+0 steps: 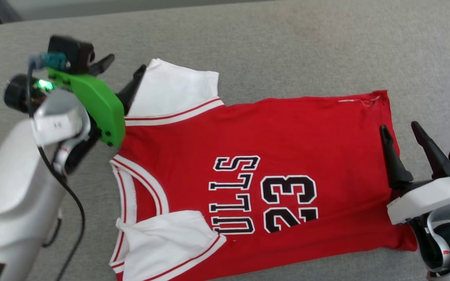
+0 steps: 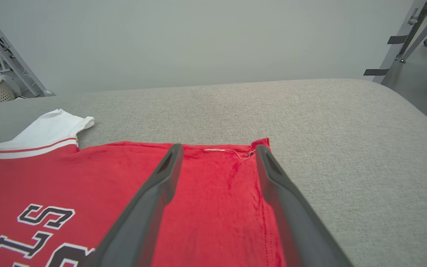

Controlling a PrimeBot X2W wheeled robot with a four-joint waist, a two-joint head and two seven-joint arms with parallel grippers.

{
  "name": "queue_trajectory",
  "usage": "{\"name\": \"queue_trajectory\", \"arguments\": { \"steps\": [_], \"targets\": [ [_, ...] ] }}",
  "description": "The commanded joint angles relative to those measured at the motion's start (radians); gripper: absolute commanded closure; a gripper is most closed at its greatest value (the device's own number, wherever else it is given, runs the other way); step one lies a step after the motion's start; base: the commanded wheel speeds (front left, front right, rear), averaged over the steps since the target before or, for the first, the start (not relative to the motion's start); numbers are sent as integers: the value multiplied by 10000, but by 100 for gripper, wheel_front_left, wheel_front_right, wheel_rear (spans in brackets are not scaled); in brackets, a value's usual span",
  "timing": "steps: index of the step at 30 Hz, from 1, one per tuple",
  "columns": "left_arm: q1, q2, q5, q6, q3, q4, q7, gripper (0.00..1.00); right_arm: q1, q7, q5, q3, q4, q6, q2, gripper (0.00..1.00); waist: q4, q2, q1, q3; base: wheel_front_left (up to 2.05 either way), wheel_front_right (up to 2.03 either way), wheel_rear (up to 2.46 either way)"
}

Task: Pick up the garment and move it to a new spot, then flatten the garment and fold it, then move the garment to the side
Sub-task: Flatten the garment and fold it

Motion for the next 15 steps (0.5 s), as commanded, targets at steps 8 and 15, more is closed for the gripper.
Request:
{"name": "queue_trajectory", "arguments": {
  "steps": [8,15],
  "targets": [
    [-2203,1008,-995,-136,-541,1243,2984,0,-616,-696,207,489,463,-80,359,0,-1484,114,-1,1678,0,0,0],
    [-2935,1387,-1618,-146,-889,2208,4197,0,-814,-1007,317,713,921,-80,421,0,-1773,114,-1,1972,0,0,0]
  ]
}}
